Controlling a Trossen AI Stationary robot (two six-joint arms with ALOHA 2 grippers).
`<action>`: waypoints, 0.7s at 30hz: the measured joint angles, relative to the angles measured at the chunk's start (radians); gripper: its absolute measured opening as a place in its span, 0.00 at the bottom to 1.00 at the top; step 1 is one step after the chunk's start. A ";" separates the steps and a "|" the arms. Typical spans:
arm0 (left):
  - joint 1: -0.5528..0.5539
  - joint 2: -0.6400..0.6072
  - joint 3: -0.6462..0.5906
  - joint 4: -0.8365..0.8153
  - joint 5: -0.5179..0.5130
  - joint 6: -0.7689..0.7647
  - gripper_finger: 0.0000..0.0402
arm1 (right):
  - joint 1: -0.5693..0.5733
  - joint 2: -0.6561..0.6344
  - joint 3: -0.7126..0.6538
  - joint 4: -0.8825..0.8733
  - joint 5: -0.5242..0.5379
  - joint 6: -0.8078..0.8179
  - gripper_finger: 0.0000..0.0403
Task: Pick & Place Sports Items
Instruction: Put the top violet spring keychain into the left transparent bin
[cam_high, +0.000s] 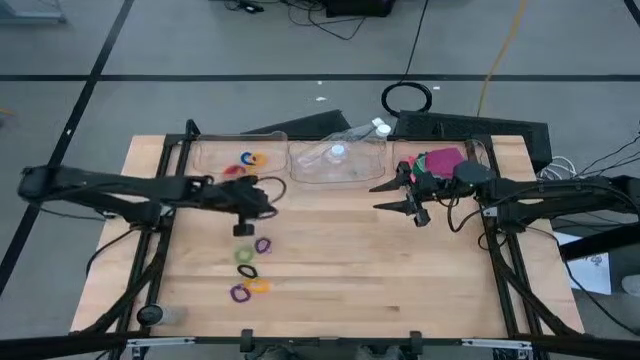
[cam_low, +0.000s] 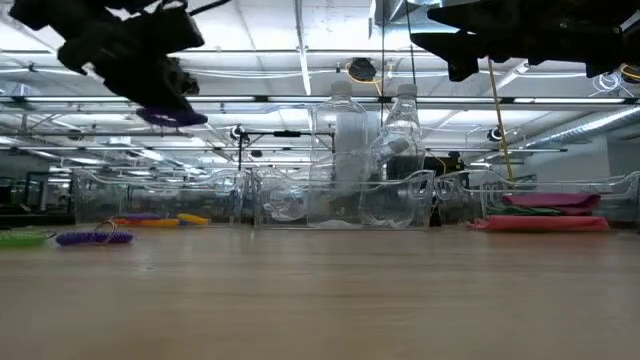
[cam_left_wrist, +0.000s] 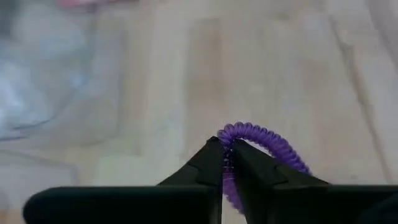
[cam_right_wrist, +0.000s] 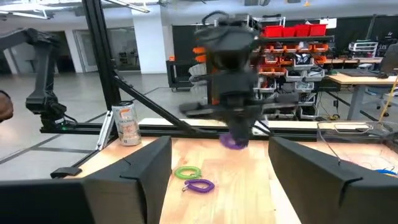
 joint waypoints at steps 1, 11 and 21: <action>0.016 -0.018 -0.006 0.007 0.000 0.006 0.03 | 0.000 0.000 0.000 0.000 0.000 0.003 0.49; 0.237 -0.316 -0.088 0.174 -0.072 0.028 0.04 | 0.000 0.000 0.000 0.000 0.000 0.000 0.49; 0.451 -0.360 -0.202 0.366 -0.305 -0.010 0.01 | 0.000 0.000 0.000 0.000 0.000 -0.001 0.49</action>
